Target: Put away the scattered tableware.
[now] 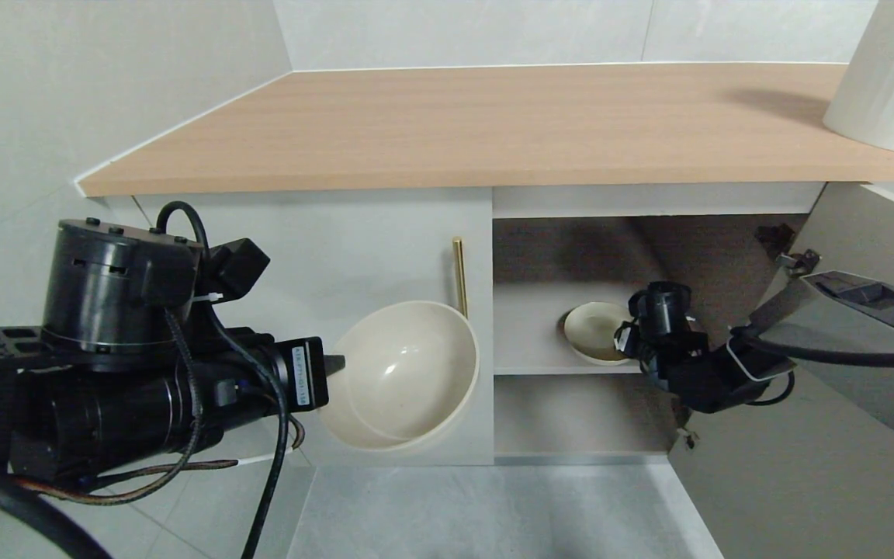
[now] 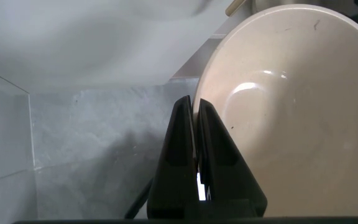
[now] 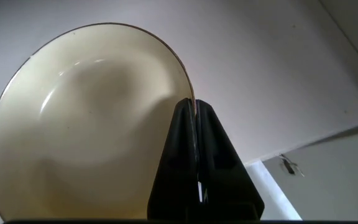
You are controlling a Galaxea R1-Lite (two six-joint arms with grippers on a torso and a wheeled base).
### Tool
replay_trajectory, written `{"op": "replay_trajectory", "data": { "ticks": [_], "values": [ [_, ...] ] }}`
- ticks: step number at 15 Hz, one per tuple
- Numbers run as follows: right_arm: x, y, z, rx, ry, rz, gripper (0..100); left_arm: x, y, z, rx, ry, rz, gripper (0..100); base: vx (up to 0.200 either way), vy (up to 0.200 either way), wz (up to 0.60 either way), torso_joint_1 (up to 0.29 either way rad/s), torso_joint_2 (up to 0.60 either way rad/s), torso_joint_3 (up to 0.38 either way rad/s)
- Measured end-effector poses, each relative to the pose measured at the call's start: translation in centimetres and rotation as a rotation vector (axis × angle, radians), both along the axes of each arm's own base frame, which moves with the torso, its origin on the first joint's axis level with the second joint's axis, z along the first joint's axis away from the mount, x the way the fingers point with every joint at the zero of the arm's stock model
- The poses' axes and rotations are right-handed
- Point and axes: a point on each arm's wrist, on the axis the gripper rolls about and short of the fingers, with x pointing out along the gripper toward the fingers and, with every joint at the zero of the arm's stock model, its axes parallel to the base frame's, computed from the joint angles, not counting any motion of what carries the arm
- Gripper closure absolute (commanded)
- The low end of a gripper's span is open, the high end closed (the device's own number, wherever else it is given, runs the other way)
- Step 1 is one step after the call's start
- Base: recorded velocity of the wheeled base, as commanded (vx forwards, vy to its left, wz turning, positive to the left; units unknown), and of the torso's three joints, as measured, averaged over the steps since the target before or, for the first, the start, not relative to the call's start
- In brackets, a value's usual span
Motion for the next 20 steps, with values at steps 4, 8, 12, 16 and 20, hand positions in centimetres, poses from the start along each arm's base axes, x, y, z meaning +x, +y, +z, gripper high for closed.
{"op": "replay_trajectory", "data": {
  "ticks": [4, 8, 12, 16, 20],
  "values": [
    [0.5, 0.0, 0.1, 0.014, -0.012, -0.008, 0, 0.0, 0.0, 0.0, 0.000, 0.000, -0.001, 100, 0.000, 0.000, 0.00, 0.000, 0.00, 0.000],
    [0.9, 0.1, 0.5, 0.050, -0.037, -0.022, 0, 0.0, 0.0, 0.0, -0.001, 0.000, -0.001, 100, 0.000, 0.000, 0.00, 0.000, 0.00, 0.000],
    [-0.2, -0.3, 2.4, 0.051, -0.030, -0.018, 0, 0.4, -0.4, 0.2, 0.029, -0.018, -0.028, 100, 0.000, 0.000, 0.00, 0.000, 0.00, 0.000],
    [-5.3, -0.1, 6.7, 0.013, 0.221, 0.070, 0, 1.6, -3.0, -0.4, 0.085, -0.018, -0.084, 100, 0.000, 0.000, 0.00, 0.000, 0.00, 0.000],
    [-12.5, 2.5, 13.5, 0.056, 0.281, 0.298, 0, 1.9, -6.0, -2.3, 0.171, 0.009, -0.115, 100, 0.000, 0.000, 0.00, 0.000, 0.00, 0.000]
  ]
}}
